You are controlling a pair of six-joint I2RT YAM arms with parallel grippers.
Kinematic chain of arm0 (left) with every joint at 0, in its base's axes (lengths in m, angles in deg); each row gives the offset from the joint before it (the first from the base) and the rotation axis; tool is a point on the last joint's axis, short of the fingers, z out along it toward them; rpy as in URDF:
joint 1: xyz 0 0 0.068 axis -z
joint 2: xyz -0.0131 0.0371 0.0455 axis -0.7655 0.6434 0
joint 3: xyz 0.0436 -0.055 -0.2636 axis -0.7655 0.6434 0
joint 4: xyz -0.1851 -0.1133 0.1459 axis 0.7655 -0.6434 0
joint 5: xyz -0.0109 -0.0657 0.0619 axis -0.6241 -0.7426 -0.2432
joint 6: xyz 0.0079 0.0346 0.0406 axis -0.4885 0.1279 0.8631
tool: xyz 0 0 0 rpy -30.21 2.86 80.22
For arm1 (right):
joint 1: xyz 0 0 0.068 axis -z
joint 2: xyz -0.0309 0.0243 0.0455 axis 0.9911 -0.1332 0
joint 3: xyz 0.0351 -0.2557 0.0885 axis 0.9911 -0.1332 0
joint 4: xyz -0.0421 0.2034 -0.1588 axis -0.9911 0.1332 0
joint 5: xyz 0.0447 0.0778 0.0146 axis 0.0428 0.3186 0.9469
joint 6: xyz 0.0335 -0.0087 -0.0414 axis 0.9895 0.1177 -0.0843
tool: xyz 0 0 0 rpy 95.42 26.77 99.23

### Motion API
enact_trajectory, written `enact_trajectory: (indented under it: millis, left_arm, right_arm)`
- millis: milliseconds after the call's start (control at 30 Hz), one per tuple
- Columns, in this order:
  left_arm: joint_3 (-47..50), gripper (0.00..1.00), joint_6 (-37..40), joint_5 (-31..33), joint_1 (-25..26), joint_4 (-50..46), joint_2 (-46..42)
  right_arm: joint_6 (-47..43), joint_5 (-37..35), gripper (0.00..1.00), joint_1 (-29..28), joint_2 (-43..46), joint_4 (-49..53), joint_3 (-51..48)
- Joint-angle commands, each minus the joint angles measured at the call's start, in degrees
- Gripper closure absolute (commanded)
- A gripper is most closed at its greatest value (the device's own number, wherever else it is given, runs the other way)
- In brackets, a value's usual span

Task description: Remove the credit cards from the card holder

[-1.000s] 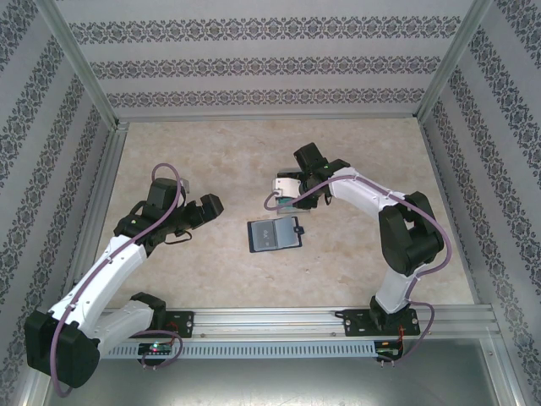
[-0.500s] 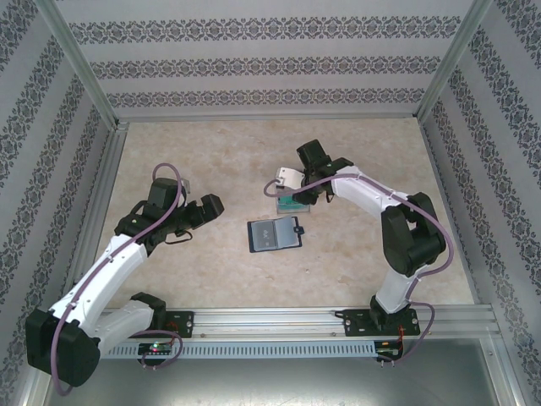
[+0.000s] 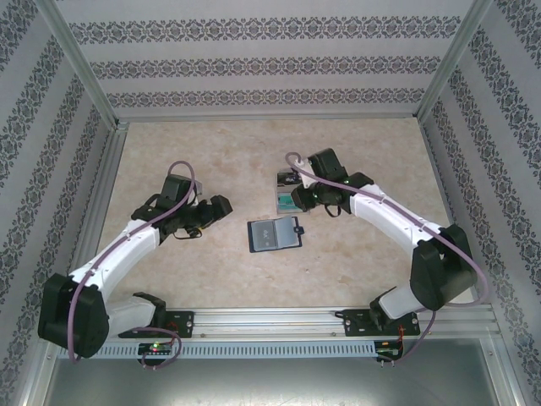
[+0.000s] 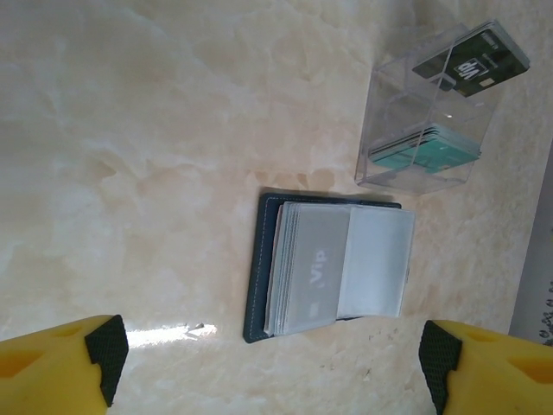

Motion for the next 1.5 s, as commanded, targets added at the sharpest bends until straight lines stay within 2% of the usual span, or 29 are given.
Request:
enact_trajectory:
  millis: [0, 133, 267, 400, 500, 567, 800, 967, 1467]
  left_arm:
    - [-0.84, 0.14, -1.55, -2.22, 1.82, 3.57, 2.60]
    - [-2.30, 0.21, -2.28, -2.52, 4.05, 4.54, 6.73]
    - [-3.49, 0.23, -2.36, -2.45, 5.91, 5.09, 9.22]
    - [-4.65, 0.25, -1.80, -3.06, 7.25, 4.92, 11.50]
    - [-4.81, 0.29, -1.60, -3.96, 7.54, 5.50, 13.02]
    - [-4.84, 0.31, -1.49, -4.51, 7.65, 5.96, 13.91]
    - [-5.49, 0.45, -0.31, -6.68, 8.13, 7.01, 17.23]
    - [-5.66, 0.46, 0.18, -8.03, 8.19, 8.39, 19.92]
    - [-7.62, 0.45, 2.50, -6.62, 8.62, 7.97, 26.38]
  right_arm:
    - [14.48, 2.61, 0.80, -0.97, 0.94, -2.15, -5.46]
    - [18.83, 2.72, 0.70, -2.32, -0.08, -5.70, -11.16]
    - [22.97, 3.98, 0.69, -2.91, -1.86, -11.18, -15.62]
    - [25.29, 2.24, 0.68, -4.29, -4.04, -13.39, -16.99]
    - [26.63, 1.19, 0.69, -6.29, -5.90, -13.87, -16.96]
    - [28.55, 0.55, 0.74, -7.97, -6.87, -14.68, -17.13]
    - [33.43, -1.48, 0.80, -11.77, -9.76, -15.61, -16.42]
    - [33.92, -1.59, 0.81, -12.27, -10.81, -15.71, -15.86]
    - [34.36, -1.14, 0.80, -12.25, -11.91, -16.00, -15.68]
